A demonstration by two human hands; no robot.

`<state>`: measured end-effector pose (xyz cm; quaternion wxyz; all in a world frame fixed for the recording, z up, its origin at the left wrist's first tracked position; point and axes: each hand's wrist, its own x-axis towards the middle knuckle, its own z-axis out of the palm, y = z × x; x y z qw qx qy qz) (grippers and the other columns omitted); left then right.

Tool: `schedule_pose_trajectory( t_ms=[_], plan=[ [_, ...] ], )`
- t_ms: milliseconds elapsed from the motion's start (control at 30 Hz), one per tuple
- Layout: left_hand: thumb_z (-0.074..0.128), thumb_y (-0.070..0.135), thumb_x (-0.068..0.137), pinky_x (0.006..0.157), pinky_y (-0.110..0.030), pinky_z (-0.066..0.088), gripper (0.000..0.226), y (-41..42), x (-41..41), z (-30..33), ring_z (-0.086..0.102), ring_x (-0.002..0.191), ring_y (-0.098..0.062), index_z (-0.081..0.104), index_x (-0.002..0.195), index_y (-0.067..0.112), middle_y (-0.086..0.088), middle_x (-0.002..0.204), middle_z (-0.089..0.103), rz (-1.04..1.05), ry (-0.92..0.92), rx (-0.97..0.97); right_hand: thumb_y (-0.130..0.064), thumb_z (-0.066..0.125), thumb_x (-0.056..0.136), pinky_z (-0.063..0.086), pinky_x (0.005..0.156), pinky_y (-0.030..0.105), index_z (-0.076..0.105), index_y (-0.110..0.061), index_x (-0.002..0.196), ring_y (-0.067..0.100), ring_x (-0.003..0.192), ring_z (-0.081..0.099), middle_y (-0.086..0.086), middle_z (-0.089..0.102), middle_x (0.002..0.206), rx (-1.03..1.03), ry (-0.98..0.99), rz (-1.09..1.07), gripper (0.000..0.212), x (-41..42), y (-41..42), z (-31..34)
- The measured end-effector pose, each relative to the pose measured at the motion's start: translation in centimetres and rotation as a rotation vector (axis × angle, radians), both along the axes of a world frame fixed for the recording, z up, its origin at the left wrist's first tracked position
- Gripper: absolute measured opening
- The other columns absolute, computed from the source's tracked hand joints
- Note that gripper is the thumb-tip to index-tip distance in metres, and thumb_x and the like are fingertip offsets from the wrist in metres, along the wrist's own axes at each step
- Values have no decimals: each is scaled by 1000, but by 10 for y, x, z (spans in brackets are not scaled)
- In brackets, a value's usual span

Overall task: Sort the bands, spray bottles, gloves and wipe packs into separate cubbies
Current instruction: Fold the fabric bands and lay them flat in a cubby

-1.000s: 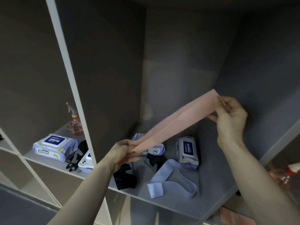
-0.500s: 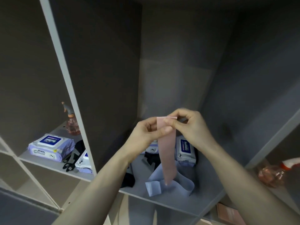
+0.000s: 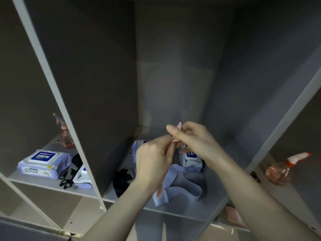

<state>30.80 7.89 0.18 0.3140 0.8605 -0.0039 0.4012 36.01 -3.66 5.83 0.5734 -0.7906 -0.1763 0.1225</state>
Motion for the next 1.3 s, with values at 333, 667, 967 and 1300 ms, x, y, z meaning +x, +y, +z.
schedule_pose_trajectory(
  t_ms=[333, 667, 967, 1300],
  plan=[
    [68, 38, 80, 105, -27, 40, 65, 30, -2, -10, 48, 127, -4, 44, 139, 26, 11, 132, 58, -483, 287, -619, -9, 59, 91, 53, 65, 32, 63, -9, 79, 9, 67, 61, 0, 67, 71, -135, -207, 157, 13, -7, -14, 3],
    [75, 24, 77, 67, -33, 54, 47, 37, -27, -33, 65, 75, -28, 61, 107, -9, -23, 93, 68, -811, 791, -862, -8, 55, 94, 57, 48, 33, 60, -9, 78, 15, 53, 65, 1, 66, 60, 54, -246, -165, 17, -22, -42, -6],
    [77, 16, 73, 52, -22, 49, 14, 47, -36, -49, 62, 55, -15, 67, 80, 8, -9, 71, 67, -939, 970, -672, -3, 52, 94, 54, 43, 22, 65, -18, 81, 8, 48, 63, -8, 69, 59, 219, -216, -532, 24, -63, -122, -36],
    [69, 19, 86, 45, -27, 54, 18, -29, -38, -95, 69, 63, -28, 59, 82, 4, -16, 72, 69, -809, 1083, -726, -7, 54, 93, 55, 44, 22, 63, -13, 82, 8, 45, 62, -3, 67, 56, 237, -26, -922, 16, -86, -253, -86]
  ],
)
